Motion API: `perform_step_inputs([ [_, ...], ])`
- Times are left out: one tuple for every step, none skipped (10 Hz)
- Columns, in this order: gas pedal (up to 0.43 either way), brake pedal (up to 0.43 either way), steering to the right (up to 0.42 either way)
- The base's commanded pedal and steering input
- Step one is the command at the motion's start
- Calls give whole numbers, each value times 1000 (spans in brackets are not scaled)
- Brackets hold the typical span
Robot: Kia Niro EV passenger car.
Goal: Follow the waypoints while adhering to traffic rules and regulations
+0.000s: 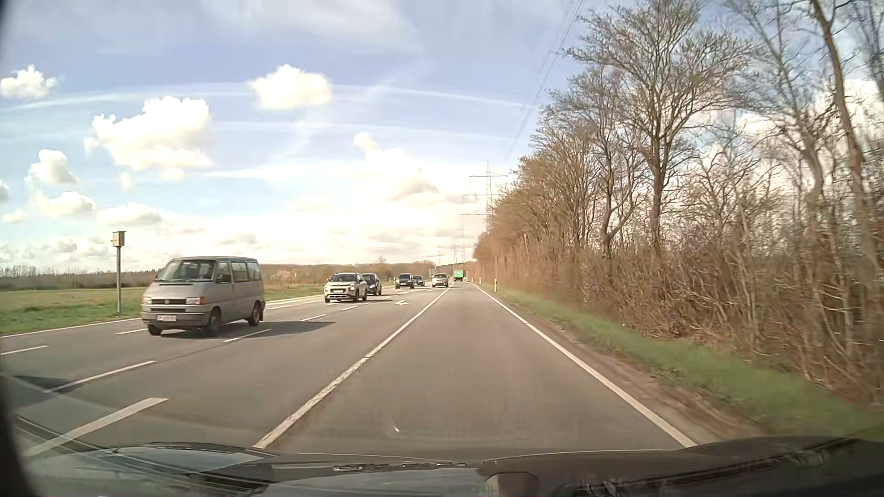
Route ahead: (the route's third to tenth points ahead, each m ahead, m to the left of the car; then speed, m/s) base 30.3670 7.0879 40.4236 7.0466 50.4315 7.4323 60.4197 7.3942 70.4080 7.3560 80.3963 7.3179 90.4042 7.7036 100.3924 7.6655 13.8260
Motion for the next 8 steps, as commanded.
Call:
perform_step_inputs([
  [339,0,-4],
  [339,0,-4],
  [339,0,-4],
  [339,0,-4],
  [339,0,-4],
  [339,0,-4],
  [339,0,-4],
  [339,0,-4],
])
